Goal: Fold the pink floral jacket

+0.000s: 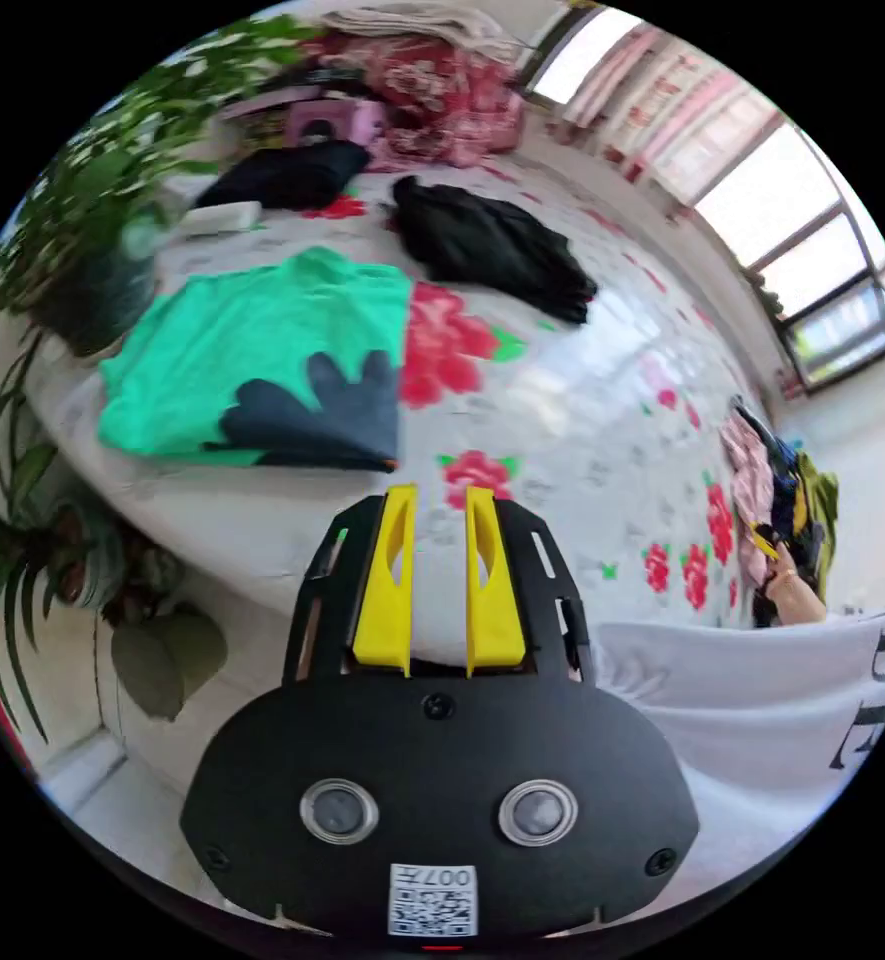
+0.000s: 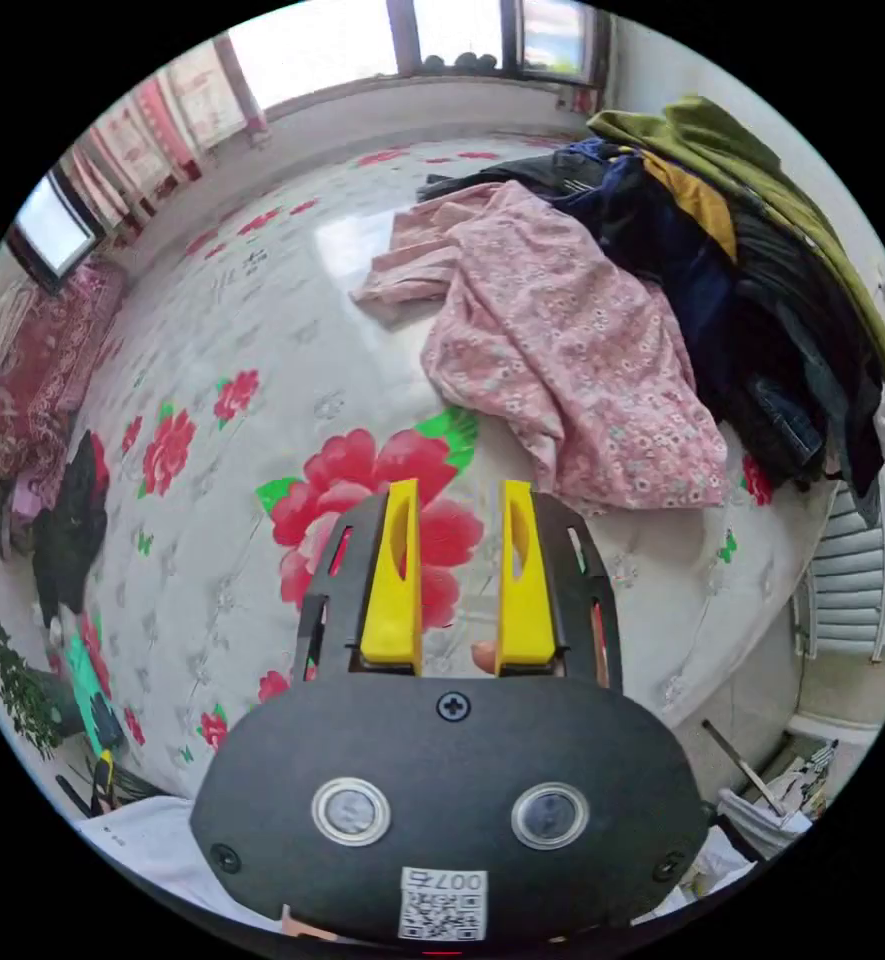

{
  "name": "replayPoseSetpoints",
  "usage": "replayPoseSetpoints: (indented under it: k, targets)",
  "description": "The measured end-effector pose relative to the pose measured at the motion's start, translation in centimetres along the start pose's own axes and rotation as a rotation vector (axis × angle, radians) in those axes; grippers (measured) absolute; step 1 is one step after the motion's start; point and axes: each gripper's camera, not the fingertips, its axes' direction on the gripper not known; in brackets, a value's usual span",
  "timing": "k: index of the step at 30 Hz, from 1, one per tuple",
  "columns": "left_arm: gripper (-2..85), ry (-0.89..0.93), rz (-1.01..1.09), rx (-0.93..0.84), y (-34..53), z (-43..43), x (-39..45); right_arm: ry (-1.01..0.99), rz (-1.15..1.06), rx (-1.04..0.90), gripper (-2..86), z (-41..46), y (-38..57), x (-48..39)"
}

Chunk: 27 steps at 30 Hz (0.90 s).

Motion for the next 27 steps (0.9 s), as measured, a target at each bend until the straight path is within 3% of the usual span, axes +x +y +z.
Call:
replayPoseSetpoints:
  k: [3,6,9,11,15,18,20,22,23,25,27]
  targets:
    - [8.2,0.042,0.161,-0.023,-0.8,2.2,8.9,0.019,-0.007,-0.024,7.5,1.8,-1.9,2.3]
    - [8.4,0.058,0.288,-0.036,-0.8,3.7,16.3,0.014,-0.017,-0.169,5.3,6.2,-2.8,3.1]
    - [8.3,0.047,0.405,-0.051,-0.1,4.9,22.3,-0.05,-0.08,-0.103,1.6,6.1,-1.4,2.4]
    - [8.3,0.033,0.465,-0.05,0.6,5.6,25.3,-0.232,-0.259,-0.106,0.5,5.3,0.8,-0.1]
    - [8.8,0.052,0.598,-0.053,2.1,7.4,31.5,-0.349,-0.534,-0.107,0.0,2.7,8.0,-6.3]
    - [11.3,0.152,0.737,-0.059,3.2,8.3,35.7,-0.62,-0.772,-0.184,-0.1,-1.2,15.8,-12.3]
    - [12.7,0.215,0.854,-0.074,4.4,8.7,37.9,-0.881,-0.938,-0.262,-0.1,-5.4,22.8,-17.2]
    - [13.5,0.252,0.991,-0.079,6.3,8.7,39.6,-0.985,-1.037,-0.26,0.0,-8.9,27.0,-19.9]
    - [13.5,0.262,1.056,-0.07,7.6,8.2,39.8,-0.877,-1.043,-0.205,0.2,-10.6,28.9,-20.8]
    - [13.2,0.282,1.089,0.01,9.1,7.2,38.3,-0.862,-1.058,-0.158,0.6,-12.5,30.7,-20.7]
    - [11.2,0.412,1.031,-0.032,9.4,7.9,35.4,-0.878,-1.054,-0.173,1.6,-13.2,31.7,-20.0]
